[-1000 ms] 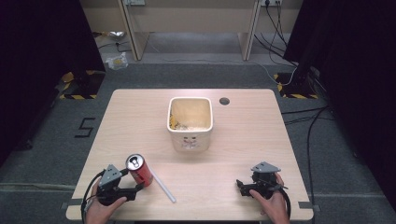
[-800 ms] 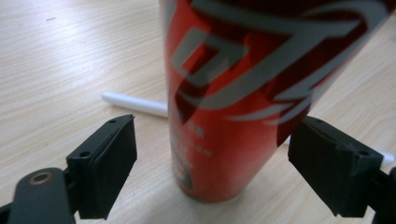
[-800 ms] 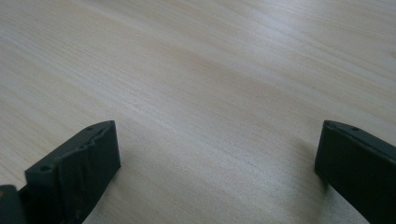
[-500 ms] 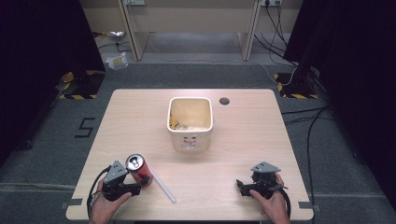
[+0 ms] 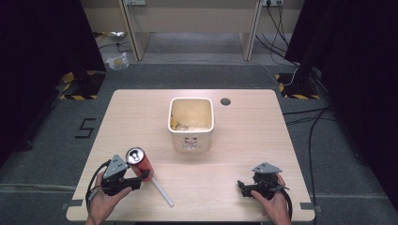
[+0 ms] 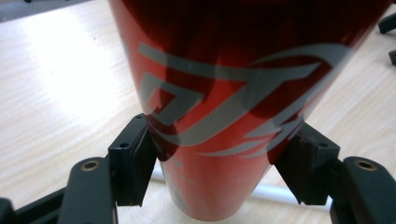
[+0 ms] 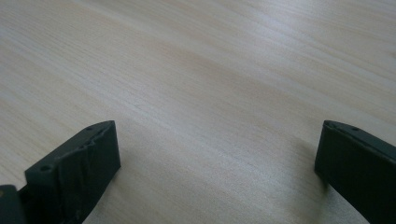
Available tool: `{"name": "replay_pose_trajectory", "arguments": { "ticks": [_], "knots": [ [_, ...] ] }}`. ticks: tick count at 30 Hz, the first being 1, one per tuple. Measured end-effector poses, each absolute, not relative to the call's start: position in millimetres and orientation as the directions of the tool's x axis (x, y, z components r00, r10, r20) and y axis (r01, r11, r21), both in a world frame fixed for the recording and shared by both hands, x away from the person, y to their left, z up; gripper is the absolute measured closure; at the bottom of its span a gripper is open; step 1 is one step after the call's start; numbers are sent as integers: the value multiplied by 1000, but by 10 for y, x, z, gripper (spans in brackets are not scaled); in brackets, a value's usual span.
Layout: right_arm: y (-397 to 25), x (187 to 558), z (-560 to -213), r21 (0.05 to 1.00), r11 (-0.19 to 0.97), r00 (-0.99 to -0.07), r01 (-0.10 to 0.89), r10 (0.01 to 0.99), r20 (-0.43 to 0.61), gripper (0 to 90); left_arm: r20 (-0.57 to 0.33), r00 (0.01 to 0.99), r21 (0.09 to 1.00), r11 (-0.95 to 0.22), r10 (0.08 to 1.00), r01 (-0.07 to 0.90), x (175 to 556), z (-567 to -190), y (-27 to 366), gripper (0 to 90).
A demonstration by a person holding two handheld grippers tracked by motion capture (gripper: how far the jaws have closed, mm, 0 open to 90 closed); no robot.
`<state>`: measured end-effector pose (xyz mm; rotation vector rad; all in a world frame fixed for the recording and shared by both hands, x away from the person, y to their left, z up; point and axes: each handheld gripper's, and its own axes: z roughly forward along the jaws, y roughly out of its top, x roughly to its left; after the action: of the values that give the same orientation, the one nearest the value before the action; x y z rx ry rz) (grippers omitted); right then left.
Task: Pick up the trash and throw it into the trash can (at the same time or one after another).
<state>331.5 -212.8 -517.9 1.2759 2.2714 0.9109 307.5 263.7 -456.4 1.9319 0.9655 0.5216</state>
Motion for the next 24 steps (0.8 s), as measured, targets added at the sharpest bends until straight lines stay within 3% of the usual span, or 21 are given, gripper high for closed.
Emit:
{"name": "replay_pose_trajectory", "arguments": {
  "ticks": [24],
  "knots": [
    [-2126,3317,-5177,694,377,-516,613,857,-9,2,-48,635,858,-294,771,422,3540,-4141,2446,339]
  ]
}}
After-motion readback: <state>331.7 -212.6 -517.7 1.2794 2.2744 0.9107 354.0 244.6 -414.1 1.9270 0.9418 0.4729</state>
